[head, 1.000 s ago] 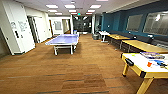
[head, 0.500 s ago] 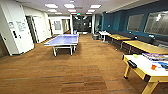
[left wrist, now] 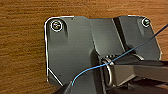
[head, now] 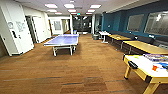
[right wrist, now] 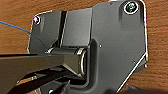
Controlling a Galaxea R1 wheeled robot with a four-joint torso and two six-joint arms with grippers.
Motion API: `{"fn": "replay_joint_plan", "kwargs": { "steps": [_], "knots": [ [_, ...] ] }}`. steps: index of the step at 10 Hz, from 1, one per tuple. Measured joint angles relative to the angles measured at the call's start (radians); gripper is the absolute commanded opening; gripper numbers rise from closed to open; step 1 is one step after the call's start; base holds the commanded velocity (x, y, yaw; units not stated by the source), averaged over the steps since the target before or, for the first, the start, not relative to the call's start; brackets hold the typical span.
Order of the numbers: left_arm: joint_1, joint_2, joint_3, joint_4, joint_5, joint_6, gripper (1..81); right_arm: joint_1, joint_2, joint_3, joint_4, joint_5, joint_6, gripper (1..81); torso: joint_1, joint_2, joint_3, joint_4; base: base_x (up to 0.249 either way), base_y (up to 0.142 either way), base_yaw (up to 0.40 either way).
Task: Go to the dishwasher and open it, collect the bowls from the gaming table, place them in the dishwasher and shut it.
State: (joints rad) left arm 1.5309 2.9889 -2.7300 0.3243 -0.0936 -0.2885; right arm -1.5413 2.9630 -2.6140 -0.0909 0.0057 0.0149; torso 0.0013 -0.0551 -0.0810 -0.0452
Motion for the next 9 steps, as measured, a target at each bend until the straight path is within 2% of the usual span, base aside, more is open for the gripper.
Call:
{"fn": "replay_joint_plan", "kwargs": {
  "steps": [9],
  "knots": [
    [0.002,0.001,0.000,0.000,0.003,0.000,81.1,-0.005,0.005,0.000,0.000,-0.002,0.000,81.1,0.000,0.000,0.000,0.000,0.000,0.000,0.000]
  ]
}}
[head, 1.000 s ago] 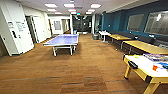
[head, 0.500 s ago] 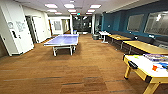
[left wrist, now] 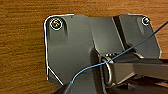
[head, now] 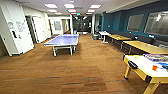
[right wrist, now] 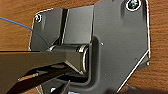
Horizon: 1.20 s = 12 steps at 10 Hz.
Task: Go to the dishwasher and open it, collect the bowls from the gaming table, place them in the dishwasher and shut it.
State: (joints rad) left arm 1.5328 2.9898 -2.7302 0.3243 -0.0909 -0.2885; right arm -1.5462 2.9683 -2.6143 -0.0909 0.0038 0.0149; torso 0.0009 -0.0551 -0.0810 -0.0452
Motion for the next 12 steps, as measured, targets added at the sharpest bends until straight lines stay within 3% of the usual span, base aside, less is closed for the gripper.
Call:
{"fn": "replay_joint_plan", "kwargs": {
  "steps": [2,12],
  "knots": [
    [0.000,0.000,0.000,0.000,0.000,0.000,81.1,0.000,0.000,-0.004,0.000,0.000,0.000,81.1,0.000,0.000,0.000,0.000,0.000,0.000,-0.137],
    [0.000,0.000,0.000,0.001,-0.001,0.000,81.1,0.001,0.008,-0.006,0.000,0.001,0.000,81.1,0.000,0.000,0.000,0.000,0.000,0.000,-0.376]
  ]
}}
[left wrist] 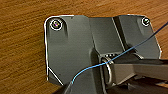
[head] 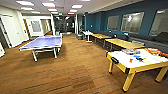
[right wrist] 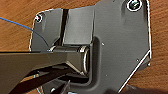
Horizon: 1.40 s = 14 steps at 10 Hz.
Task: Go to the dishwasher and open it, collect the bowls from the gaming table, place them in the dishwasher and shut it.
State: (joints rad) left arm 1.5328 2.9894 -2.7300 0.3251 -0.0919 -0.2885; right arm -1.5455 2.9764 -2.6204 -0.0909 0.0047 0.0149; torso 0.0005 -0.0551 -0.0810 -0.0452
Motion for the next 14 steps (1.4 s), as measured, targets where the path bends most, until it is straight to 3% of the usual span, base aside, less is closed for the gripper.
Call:
{"fn": "replay_joint_plan", "kwargs": {
  "steps": [14],
  "knots": [
    [-0.001,0.000,0.000,0.000,0.001,0.000,81.1,0.000,-0.002,-0.001,0.000,0.000,0.000,81.1,0.000,0.000,0.000,0.000,0.000,0.000,-0.371]
  ]
}}
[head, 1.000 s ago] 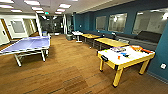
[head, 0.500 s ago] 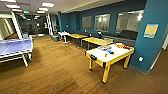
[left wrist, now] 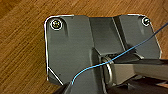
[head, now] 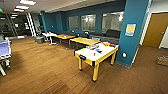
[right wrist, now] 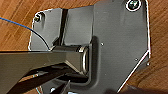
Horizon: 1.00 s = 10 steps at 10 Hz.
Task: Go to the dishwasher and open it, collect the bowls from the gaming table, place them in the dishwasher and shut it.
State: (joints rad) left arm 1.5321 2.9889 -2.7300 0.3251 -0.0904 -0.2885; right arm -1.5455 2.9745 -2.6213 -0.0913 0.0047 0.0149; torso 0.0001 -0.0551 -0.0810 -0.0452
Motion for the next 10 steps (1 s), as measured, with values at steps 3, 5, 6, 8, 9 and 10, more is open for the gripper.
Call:
{"fn": "replay_joint_plan", "kwargs": {
  "steps": [3,5,6,8,9,10],
  "knots": [
    [-0.004,0.000,0.000,0.000,-0.002,0.000,81.1,-0.001,0.001,0.000,0.000,0.000,0.000,81.1,0.000,0.000,0.000,0.000,0.000,0.000,-0.053],
    [0.000,0.000,0.000,0.000,-0.001,0.000,81.1,0.000,0.000,0.000,0.000,0.001,0.000,81.1,0.000,0.000,0.000,0.000,0.000,0.000,0.000],
    [0.001,0.000,0.000,0.000,0.000,0.000,81.1,0.000,0.001,0.000,0.000,0.000,0.000,81.1,0.000,0.000,0.000,0.000,0.000,0.000,0.000],
    [-0.001,0.000,0.000,0.000,0.000,0.000,81.1,0.000,0.006,0.000,0.000,0.000,0.000,81.1,0.000,0.000,0.000,0.000,0.000,0.000,0.000],
    [-0.001,0.000,0.000,0.000,0.000,0.000,81.1,0.000,0.006,0.000,0.000,-0.001,0.000,81.1,0.000,0.000,0.000,0.000,0.000,0.000,0.000],
    [-0.001,0.000,0.000,0.000,0.000,0.000,81.1,0.000,0.006,0.000,0.000,0.000,0.000,81.1,0.000,0.000,0.000,0.000,0.000,0.000,0.000]
  ]
}}
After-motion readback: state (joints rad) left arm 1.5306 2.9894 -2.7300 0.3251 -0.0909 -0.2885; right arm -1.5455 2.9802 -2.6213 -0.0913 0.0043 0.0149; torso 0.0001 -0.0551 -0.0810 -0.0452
